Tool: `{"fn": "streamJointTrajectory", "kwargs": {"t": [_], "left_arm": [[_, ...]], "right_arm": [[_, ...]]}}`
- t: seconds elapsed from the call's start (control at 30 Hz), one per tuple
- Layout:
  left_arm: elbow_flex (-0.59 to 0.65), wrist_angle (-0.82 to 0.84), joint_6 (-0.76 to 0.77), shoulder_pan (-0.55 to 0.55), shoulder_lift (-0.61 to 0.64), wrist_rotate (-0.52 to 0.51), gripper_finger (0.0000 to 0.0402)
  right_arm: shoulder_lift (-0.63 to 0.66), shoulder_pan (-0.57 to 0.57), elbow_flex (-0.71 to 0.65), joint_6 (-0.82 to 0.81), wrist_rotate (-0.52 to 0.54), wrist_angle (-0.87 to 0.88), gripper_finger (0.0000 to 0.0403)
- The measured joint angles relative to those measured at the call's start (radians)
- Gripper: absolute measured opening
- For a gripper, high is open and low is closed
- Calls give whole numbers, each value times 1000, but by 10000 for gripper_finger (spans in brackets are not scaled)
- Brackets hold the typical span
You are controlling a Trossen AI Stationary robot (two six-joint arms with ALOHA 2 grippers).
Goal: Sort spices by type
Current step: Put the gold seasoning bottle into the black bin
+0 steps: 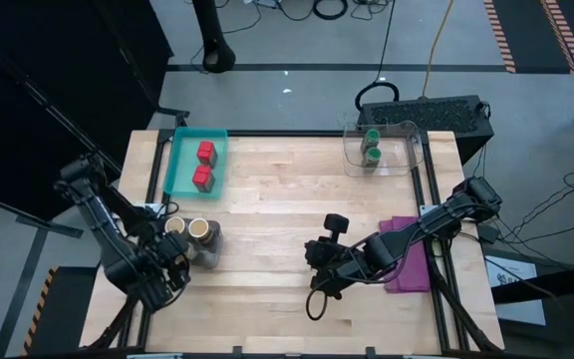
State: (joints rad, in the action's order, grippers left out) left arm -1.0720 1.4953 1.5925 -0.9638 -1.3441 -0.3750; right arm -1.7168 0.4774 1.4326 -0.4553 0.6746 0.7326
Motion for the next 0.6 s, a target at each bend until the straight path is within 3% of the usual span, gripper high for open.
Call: {"fn": "streamJointTrajectory", "kwargs": {"t": [0.5,0.6], "left_arm": [[111,-68,0,33,0,26,281],[123,-78,0,33,0,29,309]], "right_arm": [[0,-1,0,0,0,-3,0],[0,-1,0,0,0,-3,0]]}}
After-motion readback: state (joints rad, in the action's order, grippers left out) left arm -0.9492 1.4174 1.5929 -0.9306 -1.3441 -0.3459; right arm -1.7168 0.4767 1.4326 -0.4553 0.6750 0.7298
